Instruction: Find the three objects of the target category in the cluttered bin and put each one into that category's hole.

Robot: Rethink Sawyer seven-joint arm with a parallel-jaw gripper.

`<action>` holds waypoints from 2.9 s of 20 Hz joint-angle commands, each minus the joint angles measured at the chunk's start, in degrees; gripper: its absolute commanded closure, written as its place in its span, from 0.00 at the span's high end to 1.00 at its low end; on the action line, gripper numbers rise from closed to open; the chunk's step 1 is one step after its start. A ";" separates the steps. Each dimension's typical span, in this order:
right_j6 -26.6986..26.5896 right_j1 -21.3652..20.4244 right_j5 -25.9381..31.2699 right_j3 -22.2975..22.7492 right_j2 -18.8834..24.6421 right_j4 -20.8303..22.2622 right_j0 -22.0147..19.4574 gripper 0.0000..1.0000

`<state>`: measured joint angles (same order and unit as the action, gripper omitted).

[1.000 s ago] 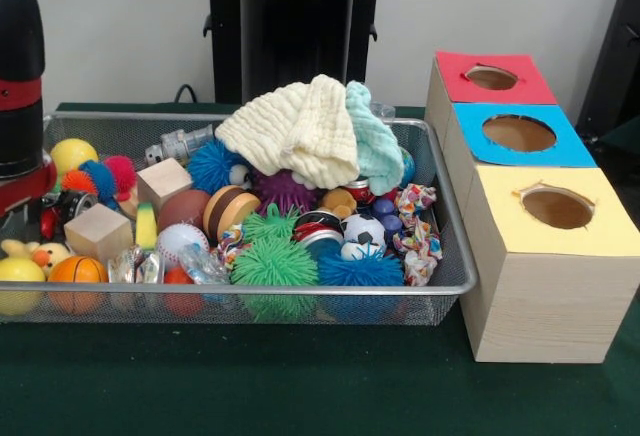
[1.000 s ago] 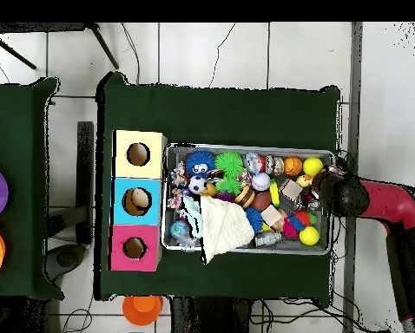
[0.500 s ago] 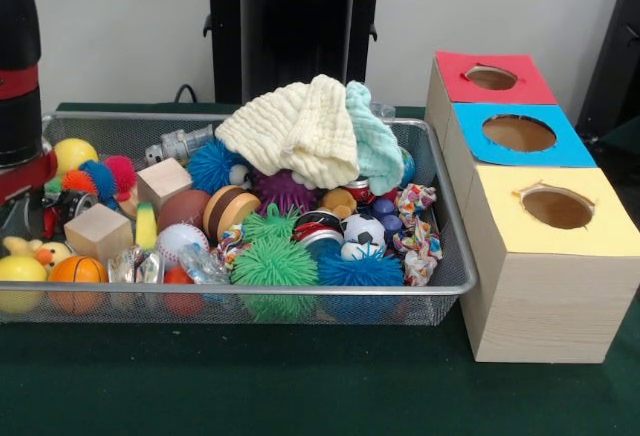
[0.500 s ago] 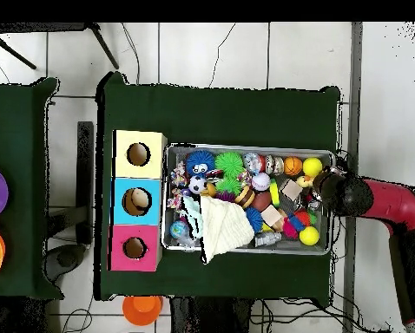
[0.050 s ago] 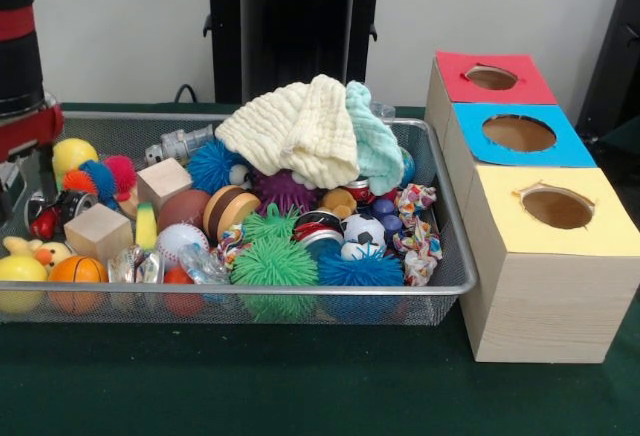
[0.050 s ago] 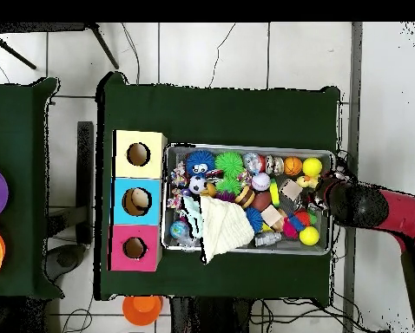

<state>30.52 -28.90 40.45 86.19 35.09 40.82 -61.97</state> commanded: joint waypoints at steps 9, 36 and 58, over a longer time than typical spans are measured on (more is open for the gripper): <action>0.50 -1.33 -4.60 8.18 4.27 -1.02 -0.16 1.00; -0.29 3.07 -13.38 0.66 -0.48 7.93 1.63 1.00; 6.72 8.53 -14.70 -7.42 -10.09 14.21 9.05 1.00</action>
<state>30.52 -23.48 25.75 83.97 30.87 50.21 -55.20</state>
